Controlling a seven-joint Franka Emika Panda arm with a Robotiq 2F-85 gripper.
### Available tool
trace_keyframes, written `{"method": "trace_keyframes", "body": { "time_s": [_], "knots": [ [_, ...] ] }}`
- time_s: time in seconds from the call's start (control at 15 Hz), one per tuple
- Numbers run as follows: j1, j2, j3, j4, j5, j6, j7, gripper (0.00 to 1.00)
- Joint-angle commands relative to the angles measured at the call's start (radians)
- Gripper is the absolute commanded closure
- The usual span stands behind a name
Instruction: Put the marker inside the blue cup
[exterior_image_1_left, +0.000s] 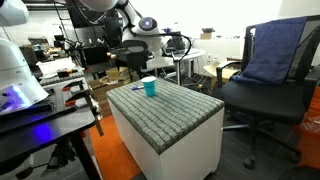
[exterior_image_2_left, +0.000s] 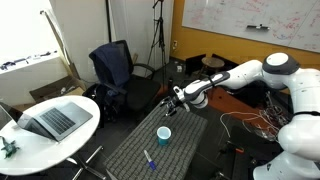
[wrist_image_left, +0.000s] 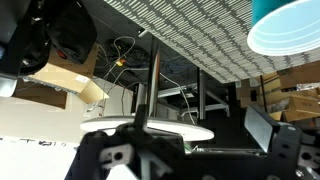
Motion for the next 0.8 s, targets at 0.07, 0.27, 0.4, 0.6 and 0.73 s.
{"method": "trace_keyframes", "body": {
  "time_s": [0.07,0.27,0.4,0.6,0.73],
  "knots": [
    [0.038,-0.14,-0.029,-0.082,-0.087,0.062,0.144,0.0],
    [0.072,-0.2,-0.043,-0.1,-0.133,0.057,0.212,0.0],
    [0.098,-0.228,-0.052,-0.107,-0.156,0.053,0.247,0.0],
    [0.165,-0.269,-0.082,-0.118,-0.177,0.059,0.296,0.0],
    [0.219,-0.29,-0.107,-0.125,-0.187,0.065,0.327,0.0]
  ]
}}
